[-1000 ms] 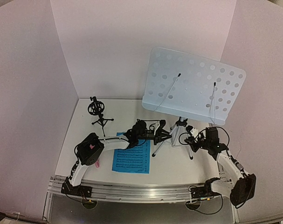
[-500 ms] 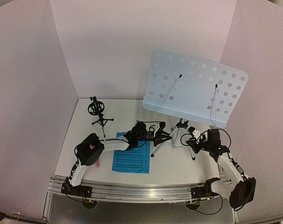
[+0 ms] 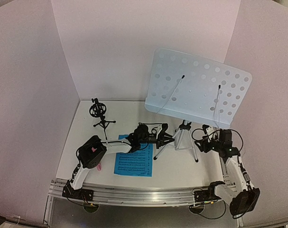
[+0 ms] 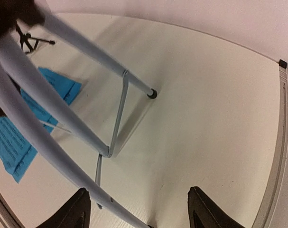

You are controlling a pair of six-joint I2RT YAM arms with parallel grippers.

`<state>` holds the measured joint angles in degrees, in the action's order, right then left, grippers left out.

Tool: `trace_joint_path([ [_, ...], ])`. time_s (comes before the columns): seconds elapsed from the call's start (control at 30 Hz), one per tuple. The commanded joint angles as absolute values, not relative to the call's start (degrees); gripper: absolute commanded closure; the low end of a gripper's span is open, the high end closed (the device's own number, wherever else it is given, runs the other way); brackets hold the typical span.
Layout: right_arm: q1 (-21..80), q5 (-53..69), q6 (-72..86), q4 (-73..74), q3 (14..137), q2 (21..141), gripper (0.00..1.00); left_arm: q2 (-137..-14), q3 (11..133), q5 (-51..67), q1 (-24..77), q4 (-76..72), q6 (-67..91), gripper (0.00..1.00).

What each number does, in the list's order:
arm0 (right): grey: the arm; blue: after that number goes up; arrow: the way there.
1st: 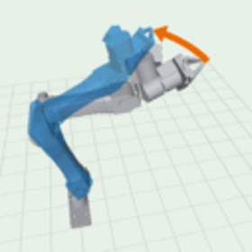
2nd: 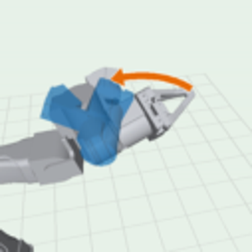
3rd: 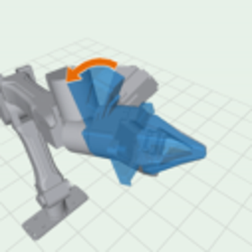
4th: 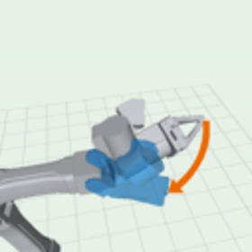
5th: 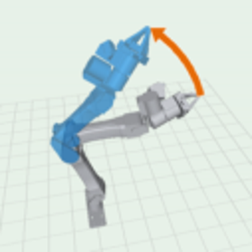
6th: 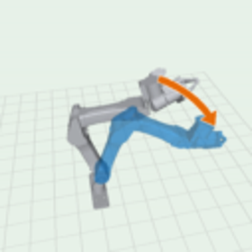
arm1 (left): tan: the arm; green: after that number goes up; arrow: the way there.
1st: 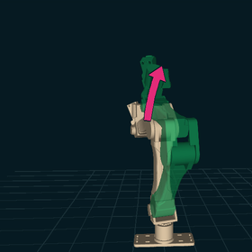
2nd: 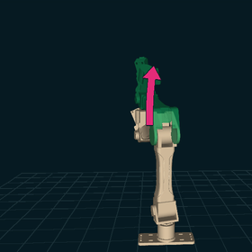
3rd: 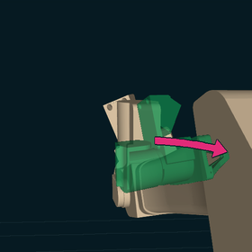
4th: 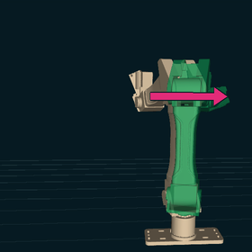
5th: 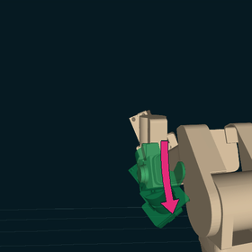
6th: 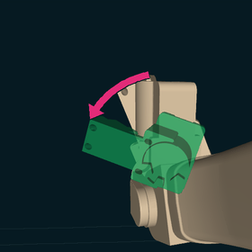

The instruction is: Set up the instrument practice props

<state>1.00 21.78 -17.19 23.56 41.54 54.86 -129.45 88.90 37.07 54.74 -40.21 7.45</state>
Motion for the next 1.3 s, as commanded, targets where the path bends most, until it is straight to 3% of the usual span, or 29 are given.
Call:
trace_joint_path([
  [0.0, -7.9, 35.33, -11.21, 26.68, 48.56, 56.0, 0.31, -131.22, 90.17, 38.65, 53.89, -39.73, 5.86, 1.0],
  [0.17, -14.64, 50.06, -7.09, 27.95, 53.12, 63.89, 0.26, -131.5, 90.89, 39.03, 53.89, -39.73, 5.94, 1.0],
  [0.47, -15.37, 55.91, -6.26, 27.85, 67.68, 81.3, 0.24, -133.17, 92.92, 38.23, 53.96, -40.31, 6.86, 1.0],
  [0.67, -15.34, 72.34, -15.36, 27.81, 68.61, 81.1, 0.27, -134.01, 92.96, 37.75, 53.96, -41.4, 6.98, 1.0],
  [1.27, -8.06, 72.72, -23.5, 27.4, 68.85, 84.0, 0.3, -134.09, 92.0, 37.91, 54.05, -42.95, 8.69, 1.0],
])
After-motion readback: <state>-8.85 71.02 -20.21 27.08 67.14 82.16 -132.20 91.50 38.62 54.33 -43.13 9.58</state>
